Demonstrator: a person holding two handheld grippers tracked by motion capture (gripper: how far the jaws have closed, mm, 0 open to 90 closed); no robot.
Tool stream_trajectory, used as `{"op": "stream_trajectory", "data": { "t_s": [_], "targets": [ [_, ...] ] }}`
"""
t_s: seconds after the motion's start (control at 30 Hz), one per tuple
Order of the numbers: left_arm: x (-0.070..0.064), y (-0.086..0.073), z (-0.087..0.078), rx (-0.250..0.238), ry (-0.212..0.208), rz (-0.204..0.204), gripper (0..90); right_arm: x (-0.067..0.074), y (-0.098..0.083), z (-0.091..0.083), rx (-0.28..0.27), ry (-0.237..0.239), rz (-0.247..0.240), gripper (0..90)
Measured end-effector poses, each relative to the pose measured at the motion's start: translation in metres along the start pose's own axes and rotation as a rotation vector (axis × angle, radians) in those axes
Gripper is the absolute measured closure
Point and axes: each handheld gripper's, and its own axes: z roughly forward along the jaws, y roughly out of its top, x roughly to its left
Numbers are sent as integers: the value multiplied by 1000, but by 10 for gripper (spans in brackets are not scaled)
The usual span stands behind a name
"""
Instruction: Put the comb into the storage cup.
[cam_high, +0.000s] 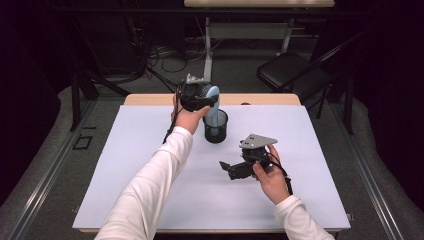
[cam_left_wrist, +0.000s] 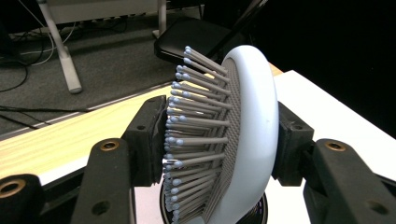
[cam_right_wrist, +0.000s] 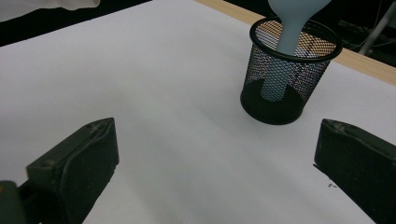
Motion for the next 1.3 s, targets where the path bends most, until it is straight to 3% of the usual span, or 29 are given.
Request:
{"op": "stream_trajectory", "data": {
  "t_s": [0.93, 1.3],
  "targets": [
    [3, -1, 0, 8, 14, -31, 307, 0, 0, 0, 8, 0, -3, 0],
    [3, -2, 2, 9, 46, -35, 182, 0, 0, 1, 8, 1, -3, 0]
  ]
}}
